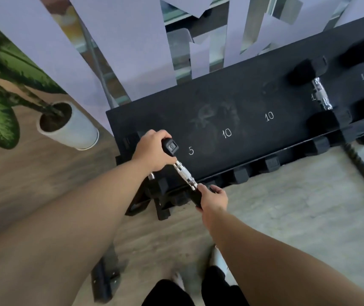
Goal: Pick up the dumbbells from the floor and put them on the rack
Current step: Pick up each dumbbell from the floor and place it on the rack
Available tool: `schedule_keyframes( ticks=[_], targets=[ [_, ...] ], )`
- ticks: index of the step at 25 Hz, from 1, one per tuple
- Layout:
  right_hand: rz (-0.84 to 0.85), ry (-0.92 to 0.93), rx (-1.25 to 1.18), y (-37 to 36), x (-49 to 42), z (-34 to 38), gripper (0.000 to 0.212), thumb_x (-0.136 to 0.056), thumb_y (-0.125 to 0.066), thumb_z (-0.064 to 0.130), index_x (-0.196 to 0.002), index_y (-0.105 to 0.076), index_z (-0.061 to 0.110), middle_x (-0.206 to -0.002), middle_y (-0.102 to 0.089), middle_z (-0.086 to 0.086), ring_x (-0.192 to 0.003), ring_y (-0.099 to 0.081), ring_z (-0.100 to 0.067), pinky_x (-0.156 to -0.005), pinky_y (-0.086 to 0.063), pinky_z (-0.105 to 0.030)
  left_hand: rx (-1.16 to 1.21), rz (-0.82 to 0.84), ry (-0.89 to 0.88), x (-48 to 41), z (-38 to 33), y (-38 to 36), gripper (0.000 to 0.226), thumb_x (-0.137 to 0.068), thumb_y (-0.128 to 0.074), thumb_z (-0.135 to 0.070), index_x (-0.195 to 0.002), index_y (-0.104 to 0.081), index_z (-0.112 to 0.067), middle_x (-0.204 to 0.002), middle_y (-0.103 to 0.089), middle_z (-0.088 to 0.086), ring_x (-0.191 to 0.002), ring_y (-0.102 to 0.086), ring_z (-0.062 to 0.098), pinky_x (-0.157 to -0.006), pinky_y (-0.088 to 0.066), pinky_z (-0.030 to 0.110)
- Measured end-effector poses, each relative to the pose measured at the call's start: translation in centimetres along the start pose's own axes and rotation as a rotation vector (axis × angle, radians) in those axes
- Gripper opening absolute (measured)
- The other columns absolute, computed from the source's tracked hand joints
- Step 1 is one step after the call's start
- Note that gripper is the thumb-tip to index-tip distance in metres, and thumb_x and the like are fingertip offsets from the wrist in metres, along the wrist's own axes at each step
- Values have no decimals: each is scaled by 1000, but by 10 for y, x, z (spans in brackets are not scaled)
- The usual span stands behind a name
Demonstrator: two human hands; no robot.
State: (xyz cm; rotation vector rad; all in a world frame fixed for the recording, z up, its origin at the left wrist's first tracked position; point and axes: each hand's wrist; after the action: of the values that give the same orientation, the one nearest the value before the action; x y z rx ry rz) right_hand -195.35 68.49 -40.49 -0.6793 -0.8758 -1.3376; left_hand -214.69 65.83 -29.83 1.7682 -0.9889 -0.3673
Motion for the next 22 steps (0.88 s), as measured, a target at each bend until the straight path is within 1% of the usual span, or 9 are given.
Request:
schedule_keyframes(
  ticks=[4,8,11,14,16,18,19,21,22],
  targets=[
    [-58,-29,-50,-42,-27,20,49,-78,-84,30,-120,-61,20,-105,-68,-5,-84,-68,-24,-87,-61,-51,-118,48,-107,-68,-8,12,64,-64,-92,-33,-121,-65,-27,-108,-60,-3,-94,-60,21,-79,-55,40],
    [-156,-18,-105,-78,-50,29,51,-82,-83,32,-124,-58,19,-114,-67,-5,-97,-68,-26,-91,-58,-42,-230,140,-223,-126,-9,2,67,-66,-91,-37,-126,-62,-27,-113,-62,-2,-99,-62,23,-80,-55,42],
    [-244,-2,-64,-97,-64,31,48,-84,-80,32,-124,-57,20,-121,-63,-5,-95,-66,-23,-87,-56,-37,-264,205,-284,-158,-1,-8,67,-66,-91,-38,-124,-61,-25,-115,-61,0,-100,-61,24,-81,-53,41],
    [-330,-56,-22,-105,-75,32,47,-87,-77,27,-128,-56,19,-127,-60,-7,-88,-60,-19,-81,-50,-31,-262,261,-332,-176,4,-27,62,-68,-90,-34,-122,-60,-24,-114,-57,0,-97,-61,26,-81,-52,42],
    [-300,-141,-57,-108,-77,32,49,-85,-73,26,-130,-55,17,-123,-61,-6,-86,-57,-20,-76,-47,-32,-242,277,-344,-180,8,-45,52,-75,-85,-28,-121,-60,-23,-115,-57,0,-97,-62,27,-79,-51,41],
    [-194,-214,-84,-108,-73,30,53,-78,-71,36,-126,-58,16,-111,-58,-6,-84,-53,-24,-73,-45,-35,-178,262,-302,-181,19,-57,36,-86,-75,-21,-120,-63,-20,-116,-59,1,-99,-62,26,-80,-50,37],
    [-143,-220,-80,-108,-71,28,55,-76,-71,40,-122,-59,14,-108,-56,-7,-85,-51,-25,-74,-46,-38,-149,267,-289,-182,25,-58,33,-89,-73,-19,-121,-63,-19,-118,-60,1,-102,-62,25,-83,-51,36],
    [-97,-174,-66,-106,-64,20,59,-78,-71,40,-129,-59,12,-110,-59,-6,-89,-52,-23,-77,-47,-37,-49,337,-272,-183,40,-49,38,-89,-73,-19,-126,-63,-18,-123,-62,1,-111,-62,21,-94,-51,35],
    [-101,-147,-63,-105,-61,15,58,-82,-70,38,-132,-56,12,-112,-61,-4,-89,-54,-22,-77,-47,-34,16,388,-256,-183,49,-41,41,-89,-74,-21,-128,-61,-19,-126,-62,0,-116,-61,19,-98,-51,36]
  ],
)
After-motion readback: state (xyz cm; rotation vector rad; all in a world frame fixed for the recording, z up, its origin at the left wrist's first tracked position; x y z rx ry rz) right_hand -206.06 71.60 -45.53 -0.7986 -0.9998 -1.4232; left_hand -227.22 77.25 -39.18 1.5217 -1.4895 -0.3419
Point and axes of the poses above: each hand's wrist, its own x-axis away from the middle knuckle, its own y-axis out of the back of the hand, z = x × y
